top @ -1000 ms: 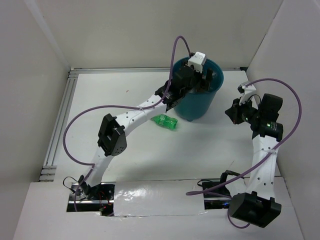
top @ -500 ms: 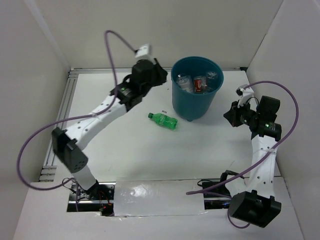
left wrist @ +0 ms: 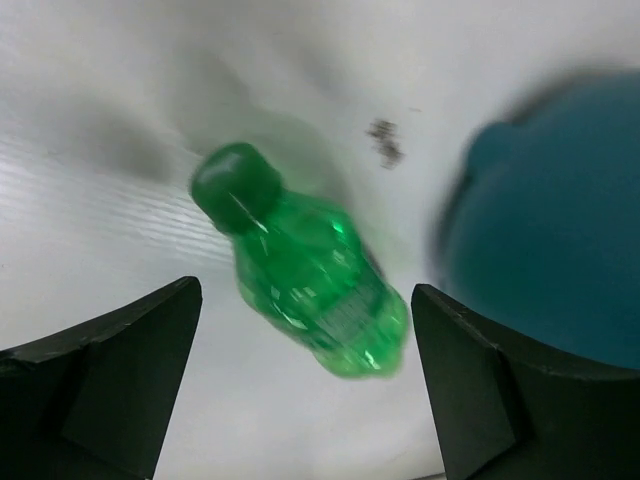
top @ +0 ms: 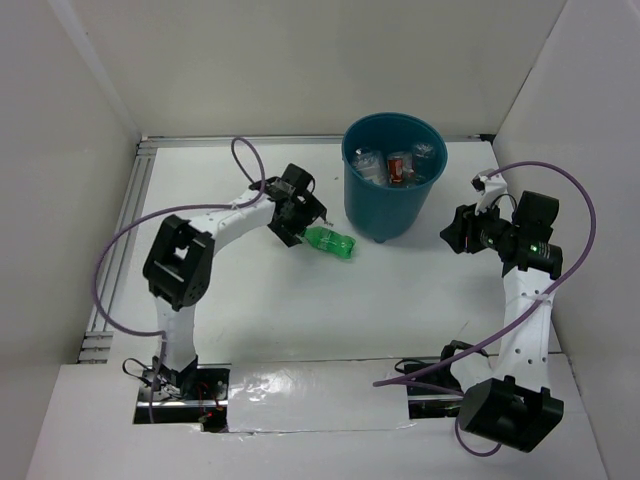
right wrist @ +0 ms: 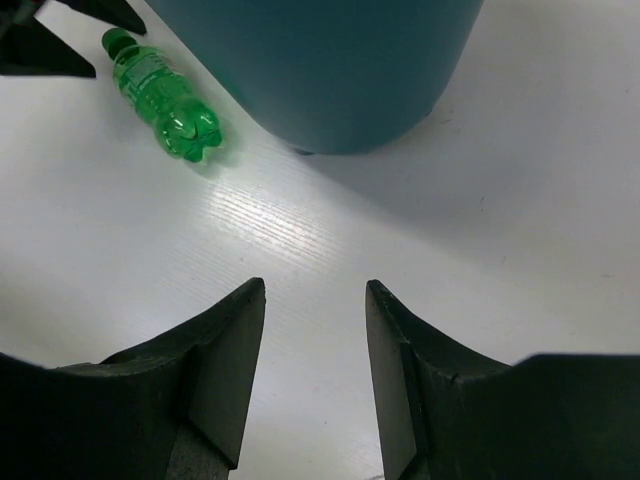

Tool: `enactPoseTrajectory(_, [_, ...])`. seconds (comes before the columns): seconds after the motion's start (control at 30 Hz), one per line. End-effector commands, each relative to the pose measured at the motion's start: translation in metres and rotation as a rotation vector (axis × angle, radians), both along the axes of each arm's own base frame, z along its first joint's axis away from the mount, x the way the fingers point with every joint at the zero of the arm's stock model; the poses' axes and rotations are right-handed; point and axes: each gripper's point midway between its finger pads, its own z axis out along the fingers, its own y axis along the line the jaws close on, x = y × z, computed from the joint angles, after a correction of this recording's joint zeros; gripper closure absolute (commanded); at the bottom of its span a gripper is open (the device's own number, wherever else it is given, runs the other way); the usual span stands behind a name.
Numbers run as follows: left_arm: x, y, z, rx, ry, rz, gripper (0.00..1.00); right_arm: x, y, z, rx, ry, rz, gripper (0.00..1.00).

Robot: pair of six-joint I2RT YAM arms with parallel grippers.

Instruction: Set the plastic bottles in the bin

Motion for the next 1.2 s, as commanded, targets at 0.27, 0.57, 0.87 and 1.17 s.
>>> enactPoseTrajectory(0.27, [0.001,-0.041,-0.042,-0.057,0.194,0.05,0.01,-0.003,0.002,-0.004,0.015,0.004,0.006,0.47])
enactPoseTrajectory(0.57, [-0.016,-0.03,-0.04,-0.029,0.172,-0.039,0.72,-0.003,0.002,-0.004,0.008,0.001,0.01,0.47])
enactPoseTrajectory(0.87, [-0.013,-0.018,0.163,0.077,-0.639,-0.465,1.0,-0.016,0.013,-0.018,-0.002,0.023,0.109,1.0])
enactPoseTrajectory(1.17, [0.007,-0.061,0.293,-0.175,-1.085,-0.517,1.0,-0.015,0.014,-0.028,0.013,0.039,0.116,1.0])
